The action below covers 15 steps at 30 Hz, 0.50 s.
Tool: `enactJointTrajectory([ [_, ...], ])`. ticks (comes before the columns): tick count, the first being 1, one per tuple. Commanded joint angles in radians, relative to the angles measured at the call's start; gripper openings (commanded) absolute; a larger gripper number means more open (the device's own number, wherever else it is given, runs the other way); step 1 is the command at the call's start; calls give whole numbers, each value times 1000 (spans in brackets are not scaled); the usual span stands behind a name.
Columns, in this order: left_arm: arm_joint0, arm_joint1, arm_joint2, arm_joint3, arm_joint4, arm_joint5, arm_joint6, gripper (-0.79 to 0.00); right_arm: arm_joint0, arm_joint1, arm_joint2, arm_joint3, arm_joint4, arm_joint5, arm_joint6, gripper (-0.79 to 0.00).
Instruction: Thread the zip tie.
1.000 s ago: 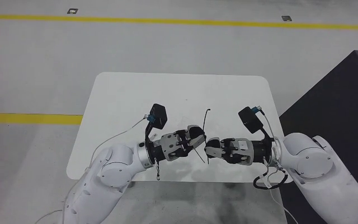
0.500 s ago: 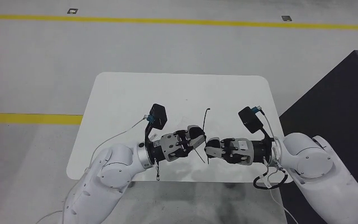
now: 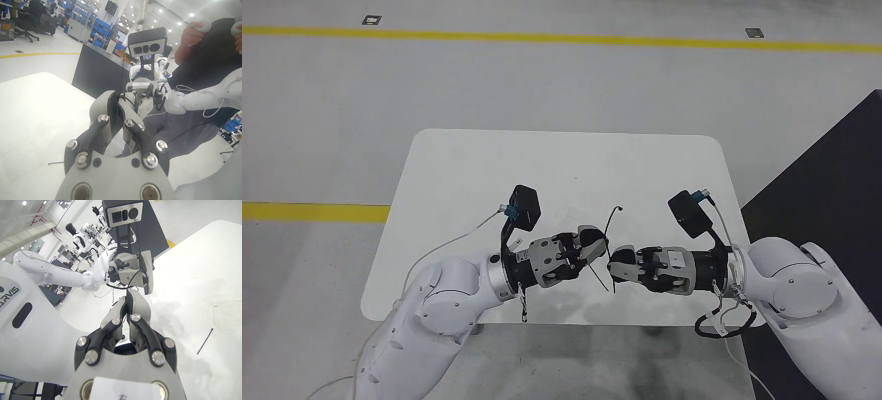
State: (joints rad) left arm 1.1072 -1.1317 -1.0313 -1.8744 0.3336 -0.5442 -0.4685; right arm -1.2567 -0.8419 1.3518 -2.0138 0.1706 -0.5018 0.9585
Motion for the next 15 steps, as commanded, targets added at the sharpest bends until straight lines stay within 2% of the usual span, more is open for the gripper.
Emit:
enactJointTrajectory([
  [1,0,-1,0,0,-3,0,-2,-785,0,0,0,0,0,0,0,-785],
  [15,-8,-4,4,11,4,5,-25,-785,-9,-2,2,-15,-6,13,-35,-785],
])
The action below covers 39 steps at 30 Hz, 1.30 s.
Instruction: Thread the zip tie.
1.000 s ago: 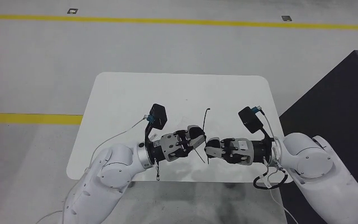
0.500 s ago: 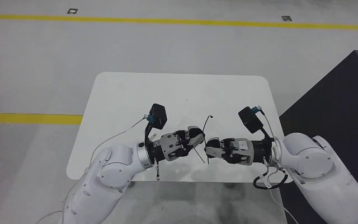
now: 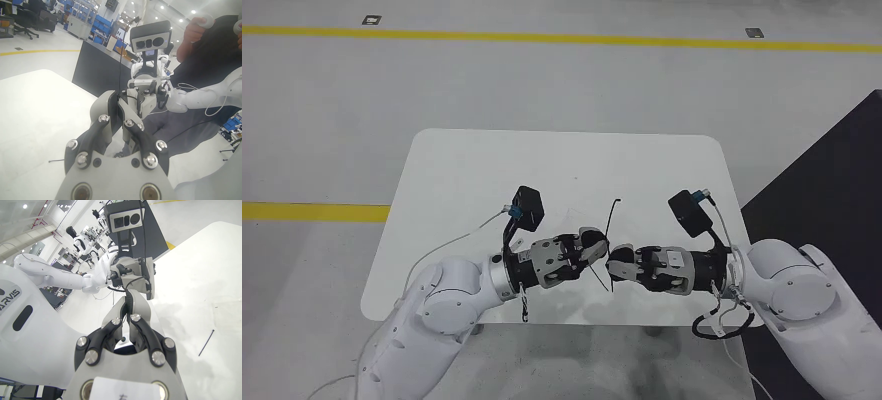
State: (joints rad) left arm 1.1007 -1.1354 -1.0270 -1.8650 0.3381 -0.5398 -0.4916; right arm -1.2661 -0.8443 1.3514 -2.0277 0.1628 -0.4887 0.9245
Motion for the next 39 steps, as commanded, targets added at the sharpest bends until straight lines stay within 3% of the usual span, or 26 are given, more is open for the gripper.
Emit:
enactJointTrajectory([
  [1,-3,0,1,3,2,2,-6,-785,0,0,5,-1,5,0,-3,-785],
  [28,-13,-3,13,20,49,12,-59,-785,-37,-3,69,-26,75,-25,-45,-785],
  [39,-20,-5,18,25,54,17,-64,-785,-53,0,143,-41,142,-42,-51,-785],
])
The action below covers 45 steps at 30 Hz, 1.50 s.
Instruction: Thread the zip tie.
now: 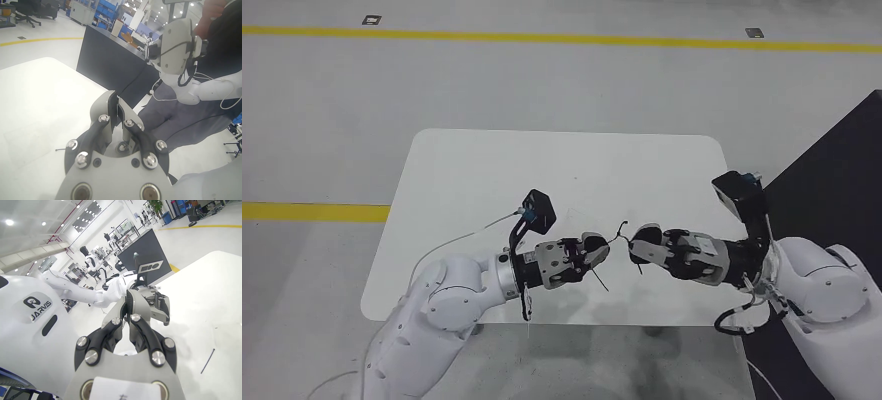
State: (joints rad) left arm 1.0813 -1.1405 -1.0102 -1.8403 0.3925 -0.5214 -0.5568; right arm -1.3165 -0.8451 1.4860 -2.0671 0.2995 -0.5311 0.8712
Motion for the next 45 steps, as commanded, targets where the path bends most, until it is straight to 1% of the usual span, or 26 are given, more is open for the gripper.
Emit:
enactJointTrajectory([
  [1,-2,-1,1,0,1,-2,1,-785,-3,1,16,-3,10,0,1,-785],
  [16,2,-1,2,-2,2,-12,-3,-785,-20,0,57,4,48,0,15,-785],
  [23,7,-1,-20,-13,7,-13,38,-785,-18,-3,60,38,61,24,5,-785],
  [24,8,-1,-21,-14,10,-13,42,-785,-18,-3,60,38,61,24,5,-683],
  [25,10,-1,-23,-15,10,-15,47,-785,-18,-3,60,38,61,24,5,-437],
  [26,13,-1,-24,-16,8,-18,52,-785,-18,-3,60,38,61,24,5,0],
  [33,26,0,-31,-20,12,-31,56,-785,-18,-3,60,38,61,24,5,0],
  [37,28,0,-33,-29,19,-48,59,-785,-19,-7,27,38,140,95,-6,0],
  [41,26,0,-31,-33,29,-60,58,-785,22,-12,-33,64,226,161,45,0],
  [45,28,0,-28,-31,32,-63,59,-785,66,-21,-103,84,273,180,98,0],
])
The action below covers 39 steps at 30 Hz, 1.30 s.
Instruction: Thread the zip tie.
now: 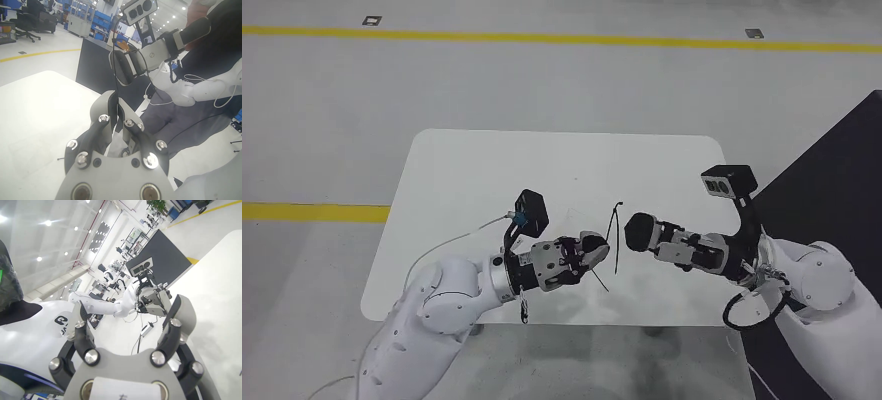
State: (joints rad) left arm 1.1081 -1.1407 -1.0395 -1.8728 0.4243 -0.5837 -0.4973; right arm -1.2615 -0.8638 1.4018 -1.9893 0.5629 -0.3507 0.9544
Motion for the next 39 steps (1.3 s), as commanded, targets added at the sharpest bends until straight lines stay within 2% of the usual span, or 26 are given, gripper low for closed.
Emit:
enactJointTrajectory([
  [1,1,0,1,2,0,0,-2,-785,19,-4,-33,10,12,-2,28,0],
  [2,2,0,0,1,2,0,-1,-785,26,-6,-45,14,17,-4,41,-77],
  [4,3,0,-3,1,2,1,3,-785,38,-8,-50,30,8,-4,43,-71],
  [5,3,0,-4,0,3,1,5,-785,41,-8,-50,36,2,0,41,-83],
  [6,3,0,-6,0,5,2,5,-785,43,-9,-51,40,4,1,43,-132],
  [9,5,0,-9,-1,7,4,9,-785,46,-10,-41,50,24,-2,54,-145],
  [10,5,0,-9,-2,9,4,9,-785,45,-11,-41,50,39,0,61,-222],
  [13,6,0,-7,-3,13,4,8,-785,47,-13,-48,44,85,5,93,-308],
  [14,6,0,-6,-3,10,4,10,-785,49,-14,-51,43,95,8,103,-388],
  [39,10,0,-2,-4,14,2,-9,-785,72,-34,-82,75,65,55,76,-437],
])
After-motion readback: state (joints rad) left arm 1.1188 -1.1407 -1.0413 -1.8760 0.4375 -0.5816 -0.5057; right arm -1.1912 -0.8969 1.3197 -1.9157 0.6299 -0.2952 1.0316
